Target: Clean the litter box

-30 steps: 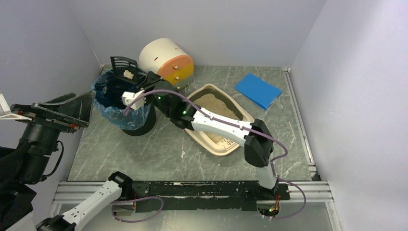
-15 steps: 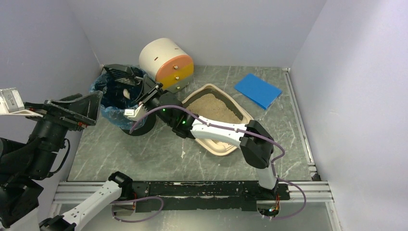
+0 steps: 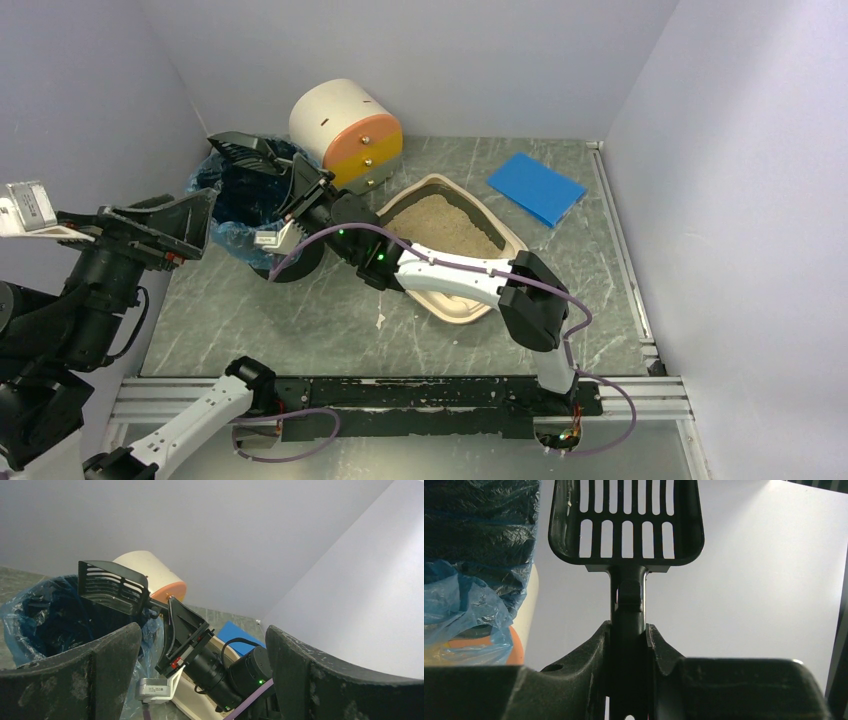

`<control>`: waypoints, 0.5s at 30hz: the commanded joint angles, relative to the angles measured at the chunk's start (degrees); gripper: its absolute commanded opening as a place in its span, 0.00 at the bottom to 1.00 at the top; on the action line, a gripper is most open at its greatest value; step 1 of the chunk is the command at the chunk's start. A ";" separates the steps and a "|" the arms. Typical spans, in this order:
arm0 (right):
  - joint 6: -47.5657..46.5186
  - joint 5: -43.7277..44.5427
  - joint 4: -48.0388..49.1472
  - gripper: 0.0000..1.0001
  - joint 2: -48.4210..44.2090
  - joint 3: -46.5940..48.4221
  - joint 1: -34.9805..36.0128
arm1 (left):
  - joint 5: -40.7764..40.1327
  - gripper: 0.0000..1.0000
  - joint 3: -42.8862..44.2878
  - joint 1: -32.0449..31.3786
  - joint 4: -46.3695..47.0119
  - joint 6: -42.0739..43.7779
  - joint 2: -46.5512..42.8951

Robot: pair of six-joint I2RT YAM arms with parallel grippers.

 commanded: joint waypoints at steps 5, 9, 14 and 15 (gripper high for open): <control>11.44 3.75 -5.01 0.00 -2.71 6.41 0.88 | -0.14 0.98 -1.06 0.29 1.32 0.33 -0.53; 30.67 5.25 -17.92 0.00 -4.77 11.94 0.86 | -0.31 0.98 -1.79 0.29 1.32 1.26 -0.31; 44.92 5.48 -25.66 0.00 -11.15 8.33 0.85 | 2.11 0.98 -3.52 0.28 2.60 1.70 -0.06; 48.21 5.75 -27.79 0.00 -12.53 7.80 0.76 | 2.51 0.99 -3.45 0.28 2.10 2.00 0.50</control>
